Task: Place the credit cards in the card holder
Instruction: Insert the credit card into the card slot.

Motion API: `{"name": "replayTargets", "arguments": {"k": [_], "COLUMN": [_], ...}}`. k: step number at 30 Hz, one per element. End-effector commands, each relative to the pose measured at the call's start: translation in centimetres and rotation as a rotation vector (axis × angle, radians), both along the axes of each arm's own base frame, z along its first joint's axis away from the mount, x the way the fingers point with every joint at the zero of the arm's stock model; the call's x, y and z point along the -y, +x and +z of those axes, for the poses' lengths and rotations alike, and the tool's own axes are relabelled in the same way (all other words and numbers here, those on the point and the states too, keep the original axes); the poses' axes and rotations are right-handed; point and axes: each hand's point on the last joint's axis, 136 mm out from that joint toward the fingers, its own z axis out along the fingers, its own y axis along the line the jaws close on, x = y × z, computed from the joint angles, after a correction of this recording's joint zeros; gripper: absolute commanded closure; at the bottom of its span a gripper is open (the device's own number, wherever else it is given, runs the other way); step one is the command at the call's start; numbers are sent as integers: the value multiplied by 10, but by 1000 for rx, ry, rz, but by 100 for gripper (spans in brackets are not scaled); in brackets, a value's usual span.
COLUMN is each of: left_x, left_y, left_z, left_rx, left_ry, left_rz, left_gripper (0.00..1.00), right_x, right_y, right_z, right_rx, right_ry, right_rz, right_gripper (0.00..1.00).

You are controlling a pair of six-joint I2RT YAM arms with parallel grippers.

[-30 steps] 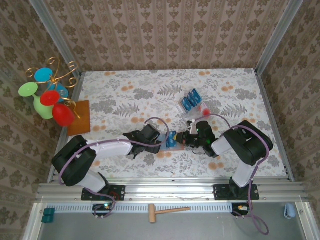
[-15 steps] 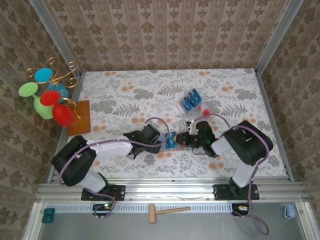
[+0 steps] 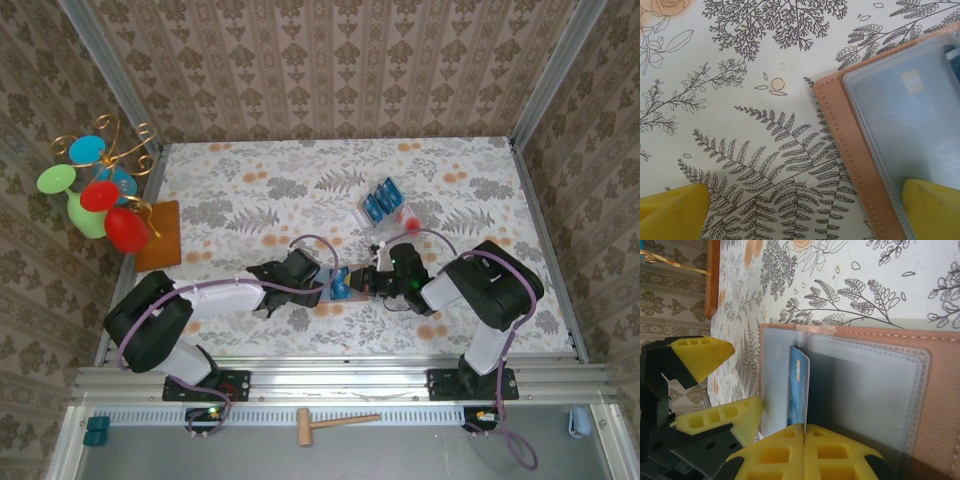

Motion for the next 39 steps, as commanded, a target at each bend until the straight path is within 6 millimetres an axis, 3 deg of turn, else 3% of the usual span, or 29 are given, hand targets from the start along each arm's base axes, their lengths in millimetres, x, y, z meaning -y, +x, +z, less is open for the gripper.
{"name": "replayTargets", "arguments": {"k": [1, 12, 30, 31, 36, 39], "left_x": [-2, -2, -2, -2, -3, -3], "left_y": [-4, -4, -5, -5, -5, -5], "left_z": [-1, -1, -2, -2, -2, -3], "left_rx": [-9, -9, -8, -10, -8, -10], "left_ry": [18, 21, 19, 21, 19, 17], "left_rz": [4, 0, 0, 0, 4, 6], "left_gripper": [0, 0, 0, 0, 0, 0], "right_x": [1, -1, -5, -4, 0, 3], "right_y": [-5, 5, -7, -8, -8, -7], "right_z": [-17, -17, -27, -27, -19, -12], "right_rx": [-43, -43, -67, -71, -63, -50], "right_ry": [-45, -45, -57, -63, -97, -133], "right_rz": [11, -10, 14, 13, 10, 11], "right_gripper": [100, 100, 100, 98, 73, 64]}}
